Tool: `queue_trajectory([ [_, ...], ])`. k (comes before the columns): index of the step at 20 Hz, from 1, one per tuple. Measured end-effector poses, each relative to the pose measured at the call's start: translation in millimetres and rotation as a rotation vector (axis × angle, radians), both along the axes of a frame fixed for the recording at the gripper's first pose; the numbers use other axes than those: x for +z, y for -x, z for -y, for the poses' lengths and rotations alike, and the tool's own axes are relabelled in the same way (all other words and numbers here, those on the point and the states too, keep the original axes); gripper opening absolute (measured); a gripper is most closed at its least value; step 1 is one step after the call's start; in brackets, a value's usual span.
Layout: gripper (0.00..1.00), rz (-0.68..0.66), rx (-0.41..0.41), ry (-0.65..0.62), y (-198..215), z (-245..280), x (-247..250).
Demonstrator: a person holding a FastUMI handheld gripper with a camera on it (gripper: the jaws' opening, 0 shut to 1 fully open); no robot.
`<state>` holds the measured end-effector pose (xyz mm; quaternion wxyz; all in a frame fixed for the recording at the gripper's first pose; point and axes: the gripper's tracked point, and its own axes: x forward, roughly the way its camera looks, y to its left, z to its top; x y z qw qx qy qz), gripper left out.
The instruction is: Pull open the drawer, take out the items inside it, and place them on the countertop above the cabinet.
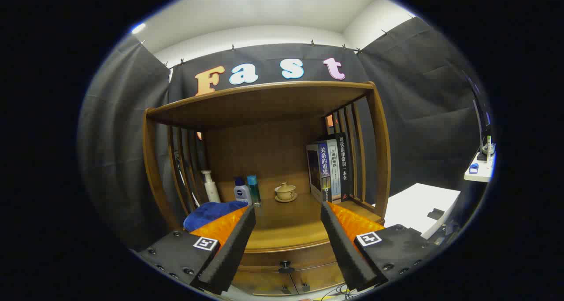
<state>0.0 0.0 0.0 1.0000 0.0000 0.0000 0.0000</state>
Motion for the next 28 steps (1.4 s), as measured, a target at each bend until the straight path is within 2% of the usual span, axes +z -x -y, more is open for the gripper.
queue_trajectory([
  [8,0.98,0.027,0.016,0.088,-2,-11,4],
  [17,0.98,0.026,0.036,0.083,-8,-19,-1],
  [23,0.98,0.010,0.046,0.048,-21,-17,-29],
  [28,0.98,-0.021,0.041,0.020,-43,-5,-77],
])
